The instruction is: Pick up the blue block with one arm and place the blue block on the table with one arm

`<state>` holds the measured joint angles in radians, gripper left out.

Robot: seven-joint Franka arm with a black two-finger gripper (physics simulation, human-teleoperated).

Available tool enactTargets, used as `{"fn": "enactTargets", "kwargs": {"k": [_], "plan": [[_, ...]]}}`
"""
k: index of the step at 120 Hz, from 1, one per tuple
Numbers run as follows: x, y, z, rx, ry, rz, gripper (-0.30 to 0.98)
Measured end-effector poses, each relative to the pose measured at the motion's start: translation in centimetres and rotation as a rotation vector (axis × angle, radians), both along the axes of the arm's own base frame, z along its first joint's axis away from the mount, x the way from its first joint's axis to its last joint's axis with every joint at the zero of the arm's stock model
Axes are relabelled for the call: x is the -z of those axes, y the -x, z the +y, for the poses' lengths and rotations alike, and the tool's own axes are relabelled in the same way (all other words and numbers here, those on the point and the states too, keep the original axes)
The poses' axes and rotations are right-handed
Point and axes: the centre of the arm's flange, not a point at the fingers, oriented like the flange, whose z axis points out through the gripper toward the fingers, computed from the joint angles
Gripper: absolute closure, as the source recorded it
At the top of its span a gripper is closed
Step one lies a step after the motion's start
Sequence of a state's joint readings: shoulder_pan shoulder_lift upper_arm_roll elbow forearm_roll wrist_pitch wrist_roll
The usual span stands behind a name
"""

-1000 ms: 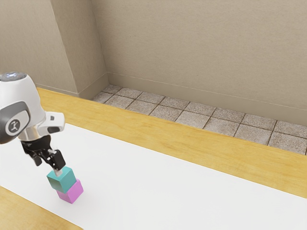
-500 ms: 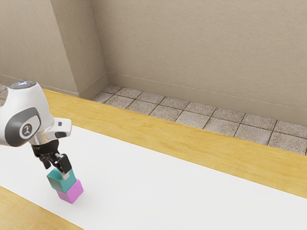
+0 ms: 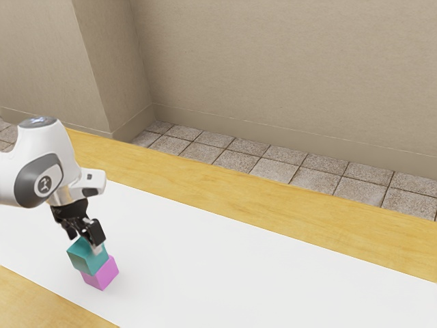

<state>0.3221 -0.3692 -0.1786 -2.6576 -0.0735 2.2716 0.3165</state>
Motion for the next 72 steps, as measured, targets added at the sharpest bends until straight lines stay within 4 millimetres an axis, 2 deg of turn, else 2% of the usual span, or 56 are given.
{"fn": "enactTargets", "kwargs": {"k": [72], "plan": [[3.2, -0.7, 1.0, -0.001, 0.022, 0.056, 0.00]]}}
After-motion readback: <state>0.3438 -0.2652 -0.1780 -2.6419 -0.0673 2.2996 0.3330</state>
